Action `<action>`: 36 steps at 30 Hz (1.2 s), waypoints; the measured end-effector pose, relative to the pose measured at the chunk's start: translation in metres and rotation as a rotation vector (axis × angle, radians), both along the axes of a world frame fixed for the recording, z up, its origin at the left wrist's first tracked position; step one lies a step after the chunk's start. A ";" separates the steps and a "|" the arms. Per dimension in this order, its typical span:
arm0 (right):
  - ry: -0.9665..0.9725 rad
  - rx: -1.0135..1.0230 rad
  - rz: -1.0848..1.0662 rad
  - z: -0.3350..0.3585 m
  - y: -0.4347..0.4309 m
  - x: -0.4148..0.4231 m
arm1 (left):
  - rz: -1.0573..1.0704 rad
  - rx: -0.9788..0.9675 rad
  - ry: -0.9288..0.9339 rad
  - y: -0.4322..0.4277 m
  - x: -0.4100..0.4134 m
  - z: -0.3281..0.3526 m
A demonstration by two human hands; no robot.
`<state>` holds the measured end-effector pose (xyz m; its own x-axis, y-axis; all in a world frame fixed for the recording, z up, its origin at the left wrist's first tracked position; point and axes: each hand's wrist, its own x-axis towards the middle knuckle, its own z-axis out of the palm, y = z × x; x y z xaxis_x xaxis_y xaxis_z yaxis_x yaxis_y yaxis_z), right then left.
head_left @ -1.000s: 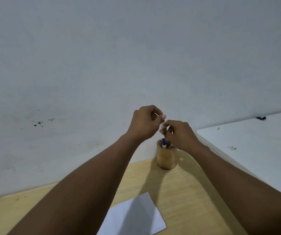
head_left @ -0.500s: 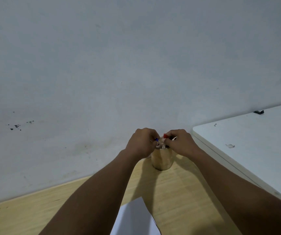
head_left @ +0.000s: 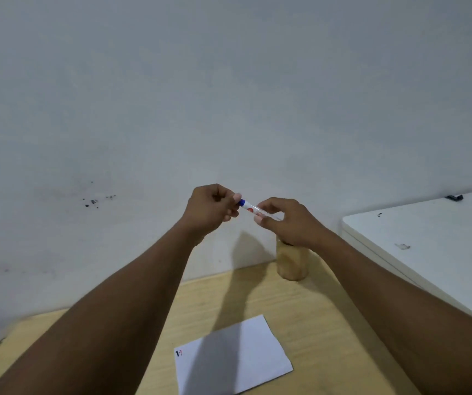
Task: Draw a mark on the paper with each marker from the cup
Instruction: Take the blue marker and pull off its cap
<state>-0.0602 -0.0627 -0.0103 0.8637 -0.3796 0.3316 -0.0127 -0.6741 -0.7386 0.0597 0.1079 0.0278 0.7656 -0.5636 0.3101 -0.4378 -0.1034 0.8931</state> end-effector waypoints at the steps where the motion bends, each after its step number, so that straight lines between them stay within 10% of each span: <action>1: -0.004 0.033 0.057 0.004 0.010 0.002 | -0.015 -0.042 0.071 0.015 0.000 0.001; 13: 0.111 1.194 0.561 -0.020 0.110 0.009 | 0.062 -0.051 0.431 0.149 0.000 -0.058; 28: 0.061 1.183 0.401 -0.064 0.176 0.028 | 0.160 0.004 0.583 0.194 -0.017 -0.100; 36: 0.108 1.100 0.293 -0.084 0.140 0.012 | 0.242 0.723 -0.159 0.232 -0.001 -0.151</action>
